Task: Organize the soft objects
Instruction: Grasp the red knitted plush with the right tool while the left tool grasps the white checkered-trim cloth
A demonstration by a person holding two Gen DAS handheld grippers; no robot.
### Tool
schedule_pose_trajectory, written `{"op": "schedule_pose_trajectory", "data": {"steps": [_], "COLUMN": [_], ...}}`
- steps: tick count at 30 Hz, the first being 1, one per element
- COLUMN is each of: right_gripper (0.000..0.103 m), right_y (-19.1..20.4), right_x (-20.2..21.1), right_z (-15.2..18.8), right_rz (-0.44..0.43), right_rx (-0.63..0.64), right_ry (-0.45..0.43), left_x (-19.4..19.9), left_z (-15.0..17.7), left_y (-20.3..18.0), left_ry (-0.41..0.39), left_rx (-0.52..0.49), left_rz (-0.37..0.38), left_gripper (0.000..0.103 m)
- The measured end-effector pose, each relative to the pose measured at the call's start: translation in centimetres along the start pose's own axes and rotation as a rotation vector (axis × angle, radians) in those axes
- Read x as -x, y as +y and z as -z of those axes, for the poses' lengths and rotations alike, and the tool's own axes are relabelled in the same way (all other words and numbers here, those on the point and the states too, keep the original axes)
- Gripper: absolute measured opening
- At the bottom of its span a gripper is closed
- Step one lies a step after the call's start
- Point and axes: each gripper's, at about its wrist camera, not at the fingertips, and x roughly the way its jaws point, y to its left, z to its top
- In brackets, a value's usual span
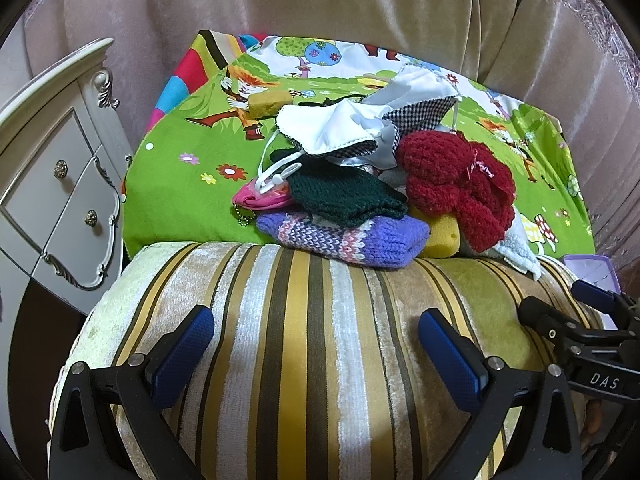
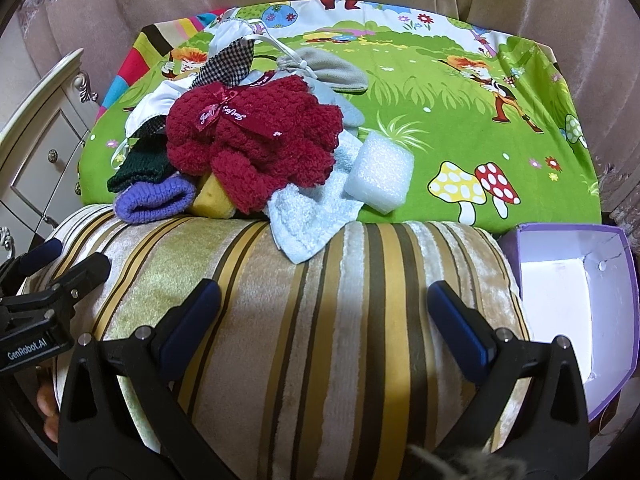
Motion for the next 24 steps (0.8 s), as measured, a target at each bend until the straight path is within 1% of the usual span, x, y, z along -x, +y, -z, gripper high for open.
{"op": "schedule_pose_trajectory", "data": {"steps": [4, 7, 10, 12, 15, 18, 20, 24], "right_gripper": [0.103, 0.103, 0.103, 0.103, 0.103, 0.103, 0.102, 0.1], "right_y": [0.0, 0.0, 0.4, 0.7, 1.5, 2.2, 2.8, 4.5], "right_x": [0.1, 0.3, 0.6, 1.3, 2.0, 1.8, 1.3, 0.5], "right_z": [-0.3, -0.7, -1.4, -2.2, -3.7, -5.1, -5.9, -7.0], "right_rz": [-0.005, -0.045, -0.098, -0.119, -0.116, -0.132, -0.144, -0.124], "right_rx": [0.022, 0.031, 0.082, 0.12, 0.205, 0.26, 0.31, 0.431], "right_ry": [-0.003, -0.003, -0.019, -0.053, -0.107, -0.125, -0.126, -0.146], "left_x": [0.6, 0.6, 0.3, 0.3, 0.2, -0.2, -0.7, -2.4], "left_z": [-0.3, -0.8, -1.7, -2.5, -4.0, -5.5, -6.9, -9.1], "left_y": [1.0, 1.1, 1.3, 1.5, 1.8, 2.0, 2.1, 2.2], "left_ry": [-0.017, -0.015, -0.011, -0.018, -0.037, -0.046, -0.042, -0.014], "left_rx": [0.052, 0.054, 0.062, 0.065, 0.07, 0.064, 0.055, 0.042], "left_rz": [0.062, 0.09, 0.108, 0.111, 0.115, 0.11, 0.123, 0.138], "left_gripper": [0.103, 0.103, 0.103, 0.103, 0.101, 0.099, 0.098, 0.097]}}
